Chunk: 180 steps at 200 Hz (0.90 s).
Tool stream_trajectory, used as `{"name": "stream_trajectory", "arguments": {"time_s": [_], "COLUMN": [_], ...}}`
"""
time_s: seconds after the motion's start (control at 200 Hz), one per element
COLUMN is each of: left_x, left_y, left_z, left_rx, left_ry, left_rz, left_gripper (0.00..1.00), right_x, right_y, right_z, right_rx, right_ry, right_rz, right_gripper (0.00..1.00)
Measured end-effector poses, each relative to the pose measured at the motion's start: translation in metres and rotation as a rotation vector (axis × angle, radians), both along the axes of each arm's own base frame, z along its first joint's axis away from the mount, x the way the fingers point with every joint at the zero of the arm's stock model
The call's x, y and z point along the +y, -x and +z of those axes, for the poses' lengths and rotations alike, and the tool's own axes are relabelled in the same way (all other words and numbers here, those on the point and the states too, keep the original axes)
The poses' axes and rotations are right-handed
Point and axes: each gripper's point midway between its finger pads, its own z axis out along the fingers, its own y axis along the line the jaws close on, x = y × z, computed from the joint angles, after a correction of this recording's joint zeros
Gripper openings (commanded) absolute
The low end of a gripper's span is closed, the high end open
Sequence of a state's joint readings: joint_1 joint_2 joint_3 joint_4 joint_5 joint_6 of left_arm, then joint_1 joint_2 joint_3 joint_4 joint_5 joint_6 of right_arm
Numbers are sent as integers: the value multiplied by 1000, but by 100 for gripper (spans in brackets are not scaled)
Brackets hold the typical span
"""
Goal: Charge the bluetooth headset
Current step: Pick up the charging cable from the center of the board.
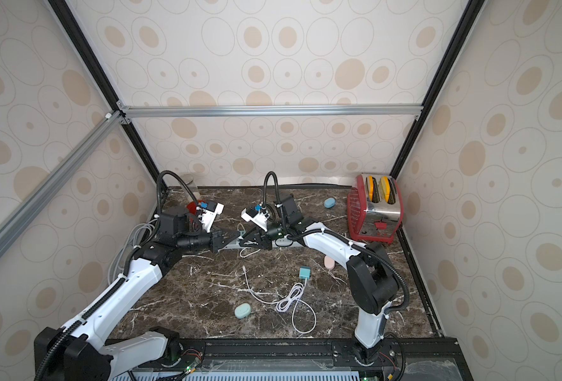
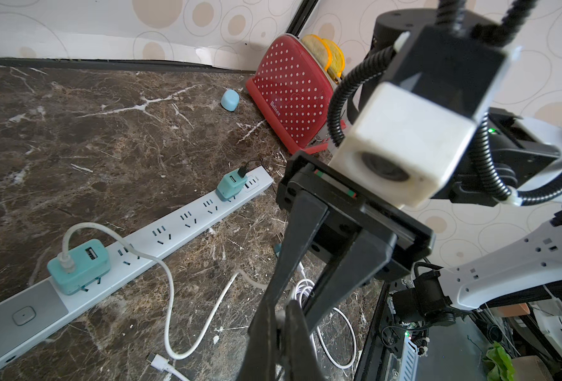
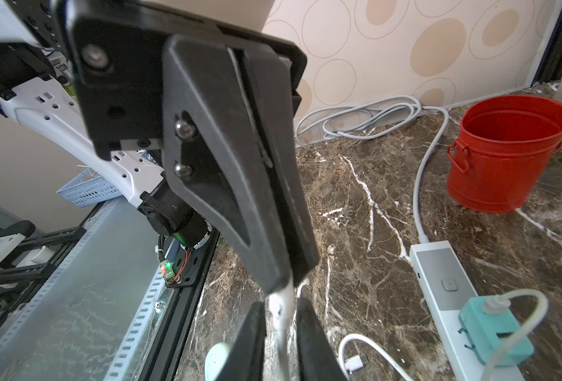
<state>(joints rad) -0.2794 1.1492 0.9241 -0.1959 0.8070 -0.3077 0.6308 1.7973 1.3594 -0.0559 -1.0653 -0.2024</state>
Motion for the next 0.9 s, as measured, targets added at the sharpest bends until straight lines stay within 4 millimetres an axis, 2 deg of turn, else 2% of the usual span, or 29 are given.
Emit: {"name": "stream_trajectory", "arguments": {"time_s": [0.661,0.821,0.901], "left_x": [-2,-2,-2], "left_y": [0,0,0], "left_z": [-4,-4,-4], "left_rx": [13,11,6], "left_ry": [2,2,2], "left_rz": [-13,-13,-16], "left_gripper": [5,6,7], "right_x": [3,5,5], "right_y": [-1,-3,-4], "right_z": [7,7,7], "right_rx": [29,46,55], "right_ry": [-23,-23,-22], "right_rz": [-3,-3,-4], "right_gripper": [19,10,1]}}
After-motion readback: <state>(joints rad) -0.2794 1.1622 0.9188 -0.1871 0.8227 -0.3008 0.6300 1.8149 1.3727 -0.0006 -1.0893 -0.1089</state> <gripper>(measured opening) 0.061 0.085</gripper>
